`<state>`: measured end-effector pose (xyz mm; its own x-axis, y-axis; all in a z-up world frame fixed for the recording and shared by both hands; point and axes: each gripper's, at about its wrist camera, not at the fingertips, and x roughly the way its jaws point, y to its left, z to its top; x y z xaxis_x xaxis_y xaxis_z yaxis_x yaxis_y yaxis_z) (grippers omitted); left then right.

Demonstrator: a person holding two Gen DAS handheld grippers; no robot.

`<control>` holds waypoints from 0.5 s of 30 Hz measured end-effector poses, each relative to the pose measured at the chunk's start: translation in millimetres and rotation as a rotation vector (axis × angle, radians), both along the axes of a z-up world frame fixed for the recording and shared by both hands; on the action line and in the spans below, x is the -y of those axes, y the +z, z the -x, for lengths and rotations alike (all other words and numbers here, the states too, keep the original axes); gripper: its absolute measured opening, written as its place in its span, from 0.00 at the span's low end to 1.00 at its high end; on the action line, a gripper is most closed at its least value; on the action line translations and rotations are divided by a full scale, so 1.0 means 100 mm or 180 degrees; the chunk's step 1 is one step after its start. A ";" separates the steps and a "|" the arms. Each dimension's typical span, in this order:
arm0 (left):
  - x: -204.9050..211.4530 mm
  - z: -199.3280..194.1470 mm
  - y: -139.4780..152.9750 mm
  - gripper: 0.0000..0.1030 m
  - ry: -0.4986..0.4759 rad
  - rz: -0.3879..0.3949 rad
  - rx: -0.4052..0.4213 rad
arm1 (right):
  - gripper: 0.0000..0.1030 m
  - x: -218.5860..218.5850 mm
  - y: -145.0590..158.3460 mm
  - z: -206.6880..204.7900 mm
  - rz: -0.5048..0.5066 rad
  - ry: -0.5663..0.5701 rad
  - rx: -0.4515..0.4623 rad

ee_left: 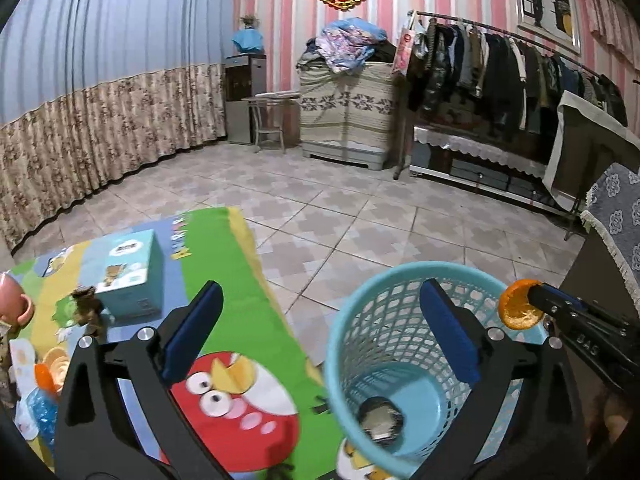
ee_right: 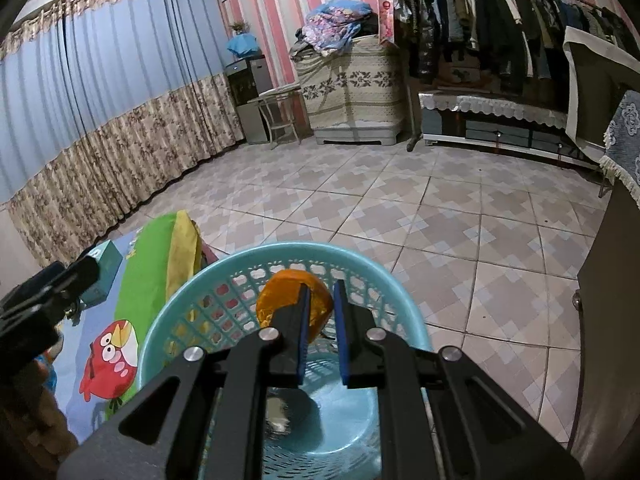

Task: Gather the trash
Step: 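Open the left tool to drop the cylinder while the right tool drops the lid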

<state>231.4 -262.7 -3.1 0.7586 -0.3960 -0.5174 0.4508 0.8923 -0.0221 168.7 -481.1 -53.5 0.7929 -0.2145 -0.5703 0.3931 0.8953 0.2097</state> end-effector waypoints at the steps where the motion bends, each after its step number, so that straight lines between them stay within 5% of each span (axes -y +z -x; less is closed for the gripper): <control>1: -0.05 0.00 0.00 0.93 0.0020 0.0002 0.0002 | 0.12 -0.01 -0.02 -0.02 0.0006 0.0012 -0.0014; 7: -0.28 0.01 0.05 0.94 0.0134 0.0072 -0.0013 | 0.14 -0.14 -0.05 -0.14 0.0037 0.0075 -0.0060; 10: -0.34 0.03 0.04 0.94 0.0166 0.0058 -0.0006 | 0.55 -0.12 -0.06 -0.15 0.0023 0.0041 -0.0062; 15: -0.43 0.05 0.01 0.95 0.0207 0.0049 -0.0003 | 0.71 -0.10 -0.01 -0.07 -0.0016 -0.0070 0.0030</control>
<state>226.7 -220.2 -2.4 0.7825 -0.3538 -0.5124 0.3918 0.9193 -0.0364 176.1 -471.6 -54.4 0.7935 -0.2291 -0.5639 0.4106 0.8854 0.2181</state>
